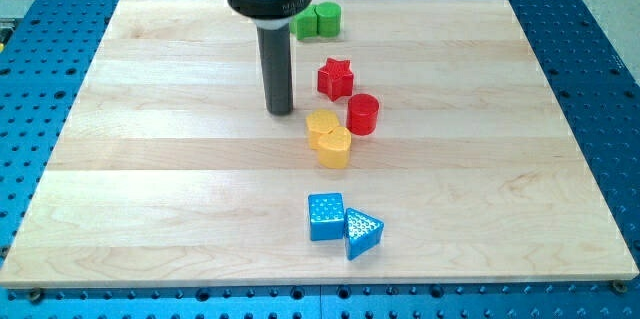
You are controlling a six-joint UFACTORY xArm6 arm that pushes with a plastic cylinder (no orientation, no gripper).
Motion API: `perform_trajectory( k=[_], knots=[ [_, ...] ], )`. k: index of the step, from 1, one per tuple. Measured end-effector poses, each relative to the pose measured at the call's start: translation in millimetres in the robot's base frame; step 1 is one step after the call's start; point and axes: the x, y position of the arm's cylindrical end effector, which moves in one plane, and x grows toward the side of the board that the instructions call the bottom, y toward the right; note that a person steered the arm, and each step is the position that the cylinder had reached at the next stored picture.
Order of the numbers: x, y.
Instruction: Move the red blocks to the top left side of the yellow blocks
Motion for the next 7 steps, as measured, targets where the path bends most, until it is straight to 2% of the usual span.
perform_trajectory(
  k=[1,2,3,7],
  knots=[
    [-54.8,3.4],
    [-72.0,30.1],
    [-60.9,47.9],
    [-29.7,10.4]
  ],
)
